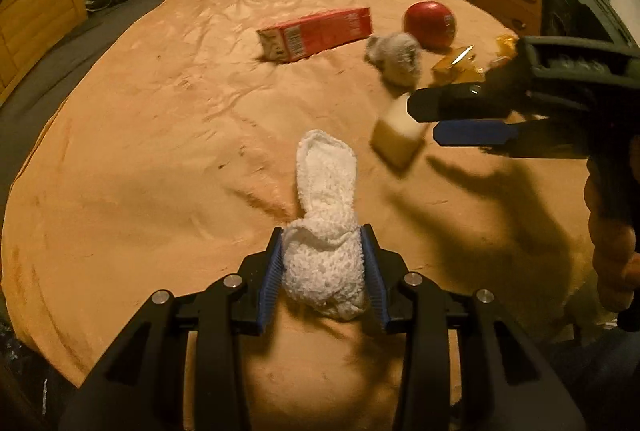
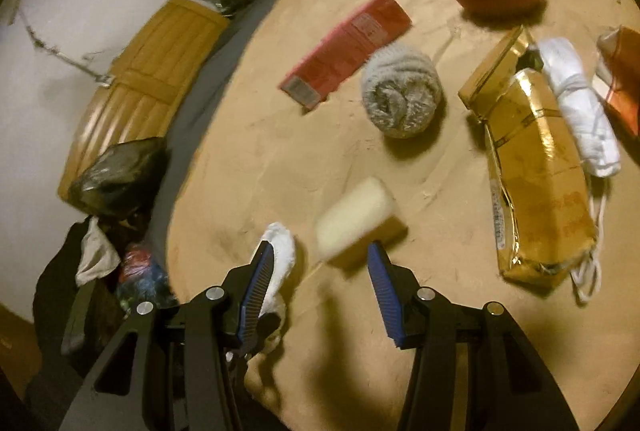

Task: Collect trash
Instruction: 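Grasp the white towel with the left tool while the right tool grasps the beige sponge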

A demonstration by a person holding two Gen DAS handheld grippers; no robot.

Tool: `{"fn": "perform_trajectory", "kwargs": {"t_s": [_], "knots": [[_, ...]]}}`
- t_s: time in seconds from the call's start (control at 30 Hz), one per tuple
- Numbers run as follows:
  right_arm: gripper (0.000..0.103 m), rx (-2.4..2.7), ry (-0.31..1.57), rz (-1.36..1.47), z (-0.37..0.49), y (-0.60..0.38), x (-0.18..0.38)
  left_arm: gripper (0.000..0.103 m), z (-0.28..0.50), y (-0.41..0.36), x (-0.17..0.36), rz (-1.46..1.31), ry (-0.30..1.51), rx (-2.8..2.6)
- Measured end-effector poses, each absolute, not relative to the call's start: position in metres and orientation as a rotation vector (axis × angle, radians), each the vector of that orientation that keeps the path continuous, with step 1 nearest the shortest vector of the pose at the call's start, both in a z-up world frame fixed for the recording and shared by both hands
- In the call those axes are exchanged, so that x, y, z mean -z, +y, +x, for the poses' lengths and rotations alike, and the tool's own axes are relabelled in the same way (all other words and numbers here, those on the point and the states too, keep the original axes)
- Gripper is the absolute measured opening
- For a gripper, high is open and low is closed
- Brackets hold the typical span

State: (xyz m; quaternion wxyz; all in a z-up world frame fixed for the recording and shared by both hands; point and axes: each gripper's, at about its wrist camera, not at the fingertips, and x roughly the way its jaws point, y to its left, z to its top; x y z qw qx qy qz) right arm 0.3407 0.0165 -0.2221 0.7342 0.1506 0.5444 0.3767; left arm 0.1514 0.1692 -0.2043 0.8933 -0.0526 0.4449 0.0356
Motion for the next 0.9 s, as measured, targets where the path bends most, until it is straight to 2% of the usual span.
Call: {"fn": "perform_trajectory", "kwargs": {"t_s": [0.13, 0.47, 0.5, 0.53, 0.57, 0.6, 0.67, 0.73, 0.9], "knots": [[0.052, -0.751, 1.2, 0.295, 0.356, 0.037, 0.23, 0.048, 0.154, 0.174, 0.21, -0.145, 0.928, -0.078], [0.052, -0.711, 1.128, 0.07, 0.366, 0.082, 0.228, 0.05, 0.161, 0.173, 0.217, -0.148, 0.915, -0.099], [0.049, -0.712, 1.116, 0.038, 0.364, 0.086, 0.227, 0.05, 0.162, 0.173, 0.217, -0.153, 0.914, -0.102], [0.042, -0.706, 1.091, -0.016, 0.362, 0.09, 0.227, 0.05, 0.162, 0.173, 0.217, -0.153, 0.913, -0.103], [0.041, -0.704, 1.076, -0.039, 0.36, 0.09, 0.226, 0.05, 0.161, 0.173, 0.217, -0.152, 0.912, -0.106], [0.039, -0.709, 1.062, -0.053, 0.359, 0.09, 0.226, 0.05, 0.161, 0.173, 0.216, -0.152, 0.91, -0.108], [0.037, -0.701, 1.018, -0.09, 0.353, 0.085, 0.224, 0.041, 0.161, 0.173, 0.216, -0.154, 0.902, -0.109], [0.036, -0.71, 0.966, -0.097, 0.344, 0.079, 0.218, 0.037, 0.161, 0.172, 0.215, -0.161, 0.895, -0.106], [0.036, -0.704, 0.85, -0.124, 0.311, 0.05, 0.196, 0.036, 0.16, 0.166, 0.208, -0.146, 0.875, -0.111]]}}
